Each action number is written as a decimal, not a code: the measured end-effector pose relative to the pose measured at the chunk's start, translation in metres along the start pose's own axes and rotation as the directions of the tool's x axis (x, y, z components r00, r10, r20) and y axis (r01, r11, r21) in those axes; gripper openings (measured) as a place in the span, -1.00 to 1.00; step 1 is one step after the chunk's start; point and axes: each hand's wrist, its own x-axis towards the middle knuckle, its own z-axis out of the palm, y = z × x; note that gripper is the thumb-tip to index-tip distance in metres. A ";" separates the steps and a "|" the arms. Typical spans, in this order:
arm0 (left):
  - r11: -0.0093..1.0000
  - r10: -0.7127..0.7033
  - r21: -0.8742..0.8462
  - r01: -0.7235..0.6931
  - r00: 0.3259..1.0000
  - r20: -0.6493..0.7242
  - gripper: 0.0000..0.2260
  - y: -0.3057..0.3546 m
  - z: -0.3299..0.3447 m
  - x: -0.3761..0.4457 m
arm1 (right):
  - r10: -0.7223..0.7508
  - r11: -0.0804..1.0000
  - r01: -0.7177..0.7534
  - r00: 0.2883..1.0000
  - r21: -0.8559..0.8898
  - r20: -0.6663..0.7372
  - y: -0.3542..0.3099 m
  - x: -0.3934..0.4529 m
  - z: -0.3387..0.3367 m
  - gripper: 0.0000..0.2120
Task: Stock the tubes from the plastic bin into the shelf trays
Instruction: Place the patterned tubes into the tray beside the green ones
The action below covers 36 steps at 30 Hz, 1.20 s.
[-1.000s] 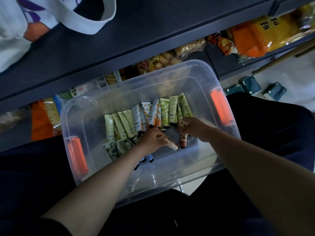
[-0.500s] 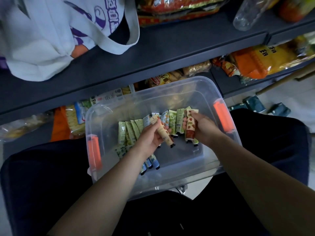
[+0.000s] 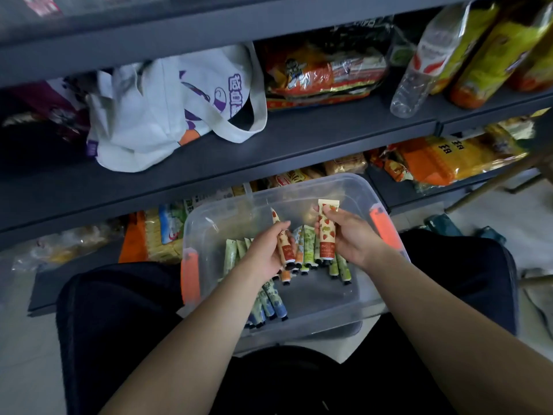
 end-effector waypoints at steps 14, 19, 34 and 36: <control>0.757 0.315 0.506 -0.413 0.909 0.272 -0.73 0.094 0.047 -0.059 | -0.337 0.763 0.385 0.922 -0.519 0.189 -0.108 -0.055 0.057 -0.92; 0.568 0.330 0.653 -0.501 0.865 0.377 -0.74 0.131 0.066 -0.090 | -0.410 0.578 0.478 0.871 -0.661 0.272 -0.153 -0.082 0.080 -0.85; 0.107 0.640 0.659 -0.744 0.559 0.527 -0.88 0.281 0.166 -0.207 | -0.665 -0.280 0.556 0.476 -0.783 0.576 -0.312 -0.173 0.186 -0.81; 0.083 0.684 0.664 -0.743 0.528 0.504 -0.92 0.296 0.179 -0.209 | -0.667 -0.351 0.506 0.455 -0.788 0.590 -0.327 -0.174 0.196 -0.81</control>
